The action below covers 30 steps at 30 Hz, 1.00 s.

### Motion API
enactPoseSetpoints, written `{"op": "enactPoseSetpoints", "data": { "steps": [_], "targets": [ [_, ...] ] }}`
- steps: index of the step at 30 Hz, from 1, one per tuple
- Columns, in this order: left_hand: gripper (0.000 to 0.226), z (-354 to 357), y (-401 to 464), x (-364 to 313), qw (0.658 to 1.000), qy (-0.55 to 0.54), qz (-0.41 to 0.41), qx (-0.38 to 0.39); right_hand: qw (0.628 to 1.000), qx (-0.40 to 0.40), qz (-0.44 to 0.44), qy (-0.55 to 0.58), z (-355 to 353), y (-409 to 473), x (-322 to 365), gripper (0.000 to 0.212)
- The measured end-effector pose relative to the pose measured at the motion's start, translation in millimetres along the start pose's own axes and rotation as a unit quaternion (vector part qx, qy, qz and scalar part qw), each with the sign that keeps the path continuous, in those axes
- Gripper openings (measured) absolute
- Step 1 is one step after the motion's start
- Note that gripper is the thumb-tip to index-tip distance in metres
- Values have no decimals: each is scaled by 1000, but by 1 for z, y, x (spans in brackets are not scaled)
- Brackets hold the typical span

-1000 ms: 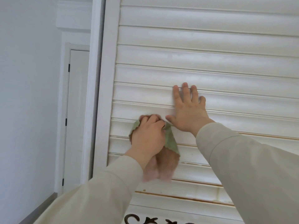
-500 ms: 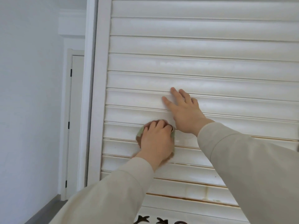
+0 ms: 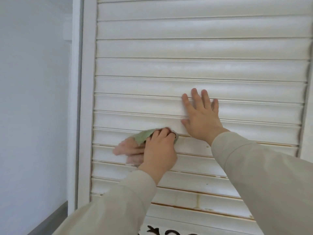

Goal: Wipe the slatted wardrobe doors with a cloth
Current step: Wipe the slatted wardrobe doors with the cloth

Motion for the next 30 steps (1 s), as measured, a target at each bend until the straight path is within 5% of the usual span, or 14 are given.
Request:
{"op": "enactPoseSetpoints", "data": {
  "steps": [4, 11, 20, 27, 30],
  "targets": [
    [24, 3, 6, -28, 999, 0, 42, 8, 999, -8, -26, 19, -7, -3, -6, 70],
    [42, -6, -6, 57, 988, -15, -147, 45, 998, 10, -66, 15, -7, -13, -11, 67],
    [36, 22, 14, -87, 995, -16, 55, 83, 994, 47, -80, 57, -12, -14, -16, 62],
    [41, 7, 2, 13, 989, -25, -128, 66, 987, 61, -133, 71, -7, -20, -28, 60],
    [43, 6, 5, -20, 993, -22, -84, 74, 981, 75, -147, 100, -8, -22, -31, 60]
  ]
}}
Point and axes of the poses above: each hand's wrist, its own y-axis towards the middle knuckle, its own z-axis out of the palm, x = y × z, the point moved 9 cm from there along y, towards the middle knuckle, and after that the axes turned 10 degrees about x, right-handed, at the moved point
